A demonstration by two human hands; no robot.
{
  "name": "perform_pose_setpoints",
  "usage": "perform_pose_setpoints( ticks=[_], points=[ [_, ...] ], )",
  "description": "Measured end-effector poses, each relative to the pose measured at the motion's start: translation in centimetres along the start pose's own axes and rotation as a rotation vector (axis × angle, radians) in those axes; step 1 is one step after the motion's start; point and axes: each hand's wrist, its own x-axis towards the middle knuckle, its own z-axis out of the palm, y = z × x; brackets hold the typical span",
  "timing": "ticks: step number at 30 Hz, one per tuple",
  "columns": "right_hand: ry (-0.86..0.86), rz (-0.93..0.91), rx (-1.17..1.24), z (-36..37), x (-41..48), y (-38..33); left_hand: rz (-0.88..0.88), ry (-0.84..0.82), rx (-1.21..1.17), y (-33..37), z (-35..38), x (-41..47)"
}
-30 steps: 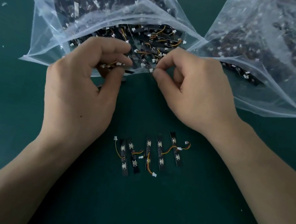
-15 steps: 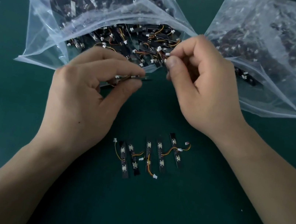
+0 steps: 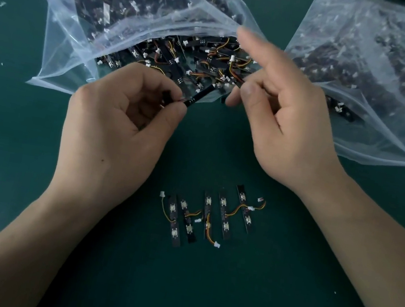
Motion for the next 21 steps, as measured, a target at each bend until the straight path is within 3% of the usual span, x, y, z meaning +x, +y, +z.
perform_pose_setpoints(
  ticks=[6,15,21],
  points=[
    [-0.034,-0.002,0.052,0.36,-0.22,-0.03,-0.037,-0.007,-0.082,-0.51,0.05,0.14],
    [-0.118,0.065,0.038,-0.01,-0.36,-0.37,-0.047,0.004,0.007,0.12,-0.45,0.10],
    [-0.129,0.013,0.008,0.21,-0.47,-0.64,-0.048,-0.037,-0.030,0.36,-0.34,0.03]
  ],
)
